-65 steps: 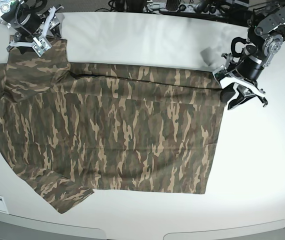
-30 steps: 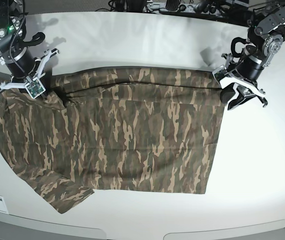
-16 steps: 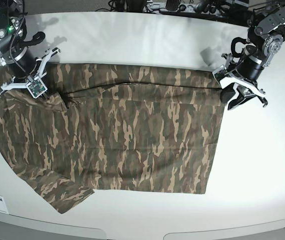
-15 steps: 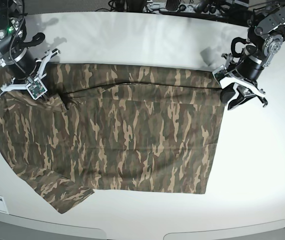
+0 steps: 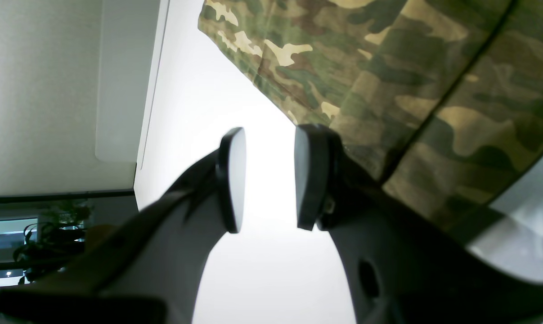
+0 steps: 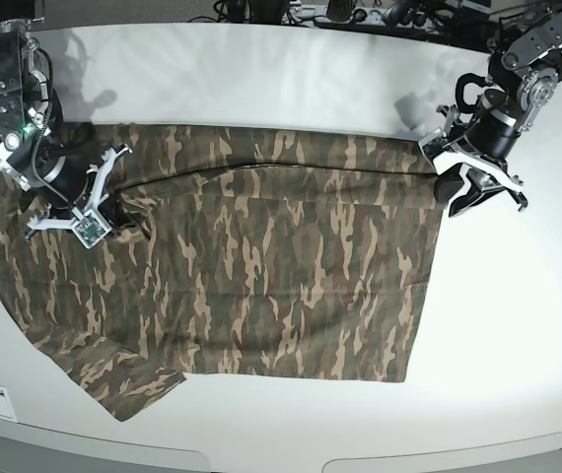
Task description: Fold the T-shirt properly
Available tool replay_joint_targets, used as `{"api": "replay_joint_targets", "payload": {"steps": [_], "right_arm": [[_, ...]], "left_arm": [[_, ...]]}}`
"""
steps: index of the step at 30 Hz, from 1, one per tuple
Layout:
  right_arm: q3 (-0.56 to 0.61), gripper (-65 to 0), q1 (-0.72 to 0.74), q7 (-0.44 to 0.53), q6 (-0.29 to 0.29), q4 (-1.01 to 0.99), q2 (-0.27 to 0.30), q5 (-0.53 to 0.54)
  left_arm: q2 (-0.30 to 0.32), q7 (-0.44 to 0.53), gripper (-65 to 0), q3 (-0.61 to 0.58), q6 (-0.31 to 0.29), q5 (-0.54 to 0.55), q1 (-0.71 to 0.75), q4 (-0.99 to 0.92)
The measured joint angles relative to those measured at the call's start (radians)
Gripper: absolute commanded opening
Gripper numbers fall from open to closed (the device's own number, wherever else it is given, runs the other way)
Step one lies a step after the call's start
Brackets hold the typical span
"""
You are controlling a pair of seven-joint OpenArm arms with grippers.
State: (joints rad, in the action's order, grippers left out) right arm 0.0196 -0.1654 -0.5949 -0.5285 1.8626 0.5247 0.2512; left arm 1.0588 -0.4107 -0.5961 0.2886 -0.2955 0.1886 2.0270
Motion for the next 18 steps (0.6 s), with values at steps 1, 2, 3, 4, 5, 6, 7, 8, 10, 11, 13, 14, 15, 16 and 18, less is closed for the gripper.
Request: {"api": "replay_joint_targets", "payload": {"steps": [1,2,3,4,5,6,7,8,10,11,13,14,15,16,18], "right_arm": [[0.024,-65.0,0.024,0.000,-0.006,-0.015,0.004,-0.006],[0.046,-65.0,0.048,-0.006,-0.008,-0.028,0.008,-0.020],[0.063,-65.0,0.071,-0.015,-0.003,-0.040,0.016,-0.036],[0.075,-65.0,0.089,-0.017,0.009,-0.047,0.026,-0.054],[0.083,-65.0,0.104,-0.018,0.021,-0.051,0.038,-0.061],[0.085,-65.0,0.116,-0.019,0.031,-0.052,0.049,-0.064],[0.086,-65.0,0.126,-0.018,0.039,-0.052,0.059,-0.068],[0.085,-65.0,0.136,-0.018,0.040,-0.052,0.067,-0.068],[0.085,-65.0,0.155,-0.020,0.046,-0.052,0.077,-0.039],[0.085,-65.0,0.164,-0.020,0.045,-0.052,0.079,-0.010],[0.089,-64.4,0.175,-0.018,0.031,-0.052,0.076,0.039],[0.090,-58.8,0.176,-0.018,0.029,-0.053,0.075,0.044],[0.090,-51.5,0.176,-0.016,0.031,-0.059,0.072,0.061],[0.090,-43.1,0.176,-0.017,0.030,-0.067,0.073,0.063],[0.095,-29.1,0.176,-0.023,0.053,-0.085,0.073,0.058]], "left_arm": [[0.000,0.000,-45.5,0.000,0.000,0.002,0.000,0.000],[0.000,0.000,-45.5,0.000,0.000,0.000,0.000,0.000],[0.000,0.000,-45.5,0.000,0.000,0.000,0.000,0.000],[0.000,0.000,-45.5,0.000,0.000,0.000,0.000,0.000],[0.000,-0.001,-45.5,0.000,0.000,0.001,0.002,0.000],[0.000,0.000,-45.5,0.000,0.000,0.001,0.002,0.000],[0.000,0.000,-45.5,0.000,0.000,0.001,0.002,0.000],[0.000,0.000,-45.5,0.000,0.000,0.001,0.002,0.000],[0.000,0.000,-45.5,0.000,0.000,0.001,0.002,0.000],[0.000,0.000,-45.5,0.000,0.000,0.001,0.002,0.000],[0.000,0.000,-45.5,0.000,0.000,0.002,0.002,0.000],[-0.001,0.000,-45.5,0.000,0.000,0.001,0.002,0.000],[-0.004,0.000,-45.5,0.000,0.000,0.001,0.002,0.000],[-0.010,0.000,-45.5,0.000,0.000,0.001,0.002,0.000],[-0.018,0.000,-45.5,0.000,0.000,0.002,0.002,0.000]]}}
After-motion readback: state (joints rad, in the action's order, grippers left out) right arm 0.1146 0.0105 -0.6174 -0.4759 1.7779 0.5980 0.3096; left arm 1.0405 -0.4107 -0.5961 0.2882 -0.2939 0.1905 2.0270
